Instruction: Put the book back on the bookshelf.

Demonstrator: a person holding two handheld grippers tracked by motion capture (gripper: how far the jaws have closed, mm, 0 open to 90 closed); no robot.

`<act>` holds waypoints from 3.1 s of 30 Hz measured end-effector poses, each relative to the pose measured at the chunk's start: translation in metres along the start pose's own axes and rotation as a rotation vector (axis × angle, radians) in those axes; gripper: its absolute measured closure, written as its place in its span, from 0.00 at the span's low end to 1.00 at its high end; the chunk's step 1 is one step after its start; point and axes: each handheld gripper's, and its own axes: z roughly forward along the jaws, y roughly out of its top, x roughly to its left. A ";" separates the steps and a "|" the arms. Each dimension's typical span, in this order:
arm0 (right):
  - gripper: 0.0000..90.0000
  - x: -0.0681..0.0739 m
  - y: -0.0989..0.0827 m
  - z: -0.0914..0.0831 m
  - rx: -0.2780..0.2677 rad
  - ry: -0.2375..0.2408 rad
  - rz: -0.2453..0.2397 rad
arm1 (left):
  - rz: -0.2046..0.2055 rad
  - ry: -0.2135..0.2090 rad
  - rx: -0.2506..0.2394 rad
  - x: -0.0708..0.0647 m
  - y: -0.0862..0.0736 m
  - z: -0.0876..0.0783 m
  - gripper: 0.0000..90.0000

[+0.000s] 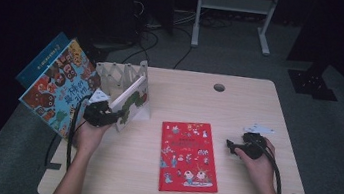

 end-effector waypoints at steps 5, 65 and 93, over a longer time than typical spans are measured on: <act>0.23 0.000 0.000 0.000 0.000 -0.001 0.001 | -0.004 -0.004 0.001 0.000 -0.003 -0.009 0.56; 0.23 0.003 0.000 0.001 0.000 0.001 0.000 | 0.127 -0.173 0.102 -0.037 -0.001 0.044 0.81; 0.18 0.004 0.001 0.001 0.006 0.025 -0.022 | 0.173 -0.207 0.173 -0.047 -0.022 0.024 0.02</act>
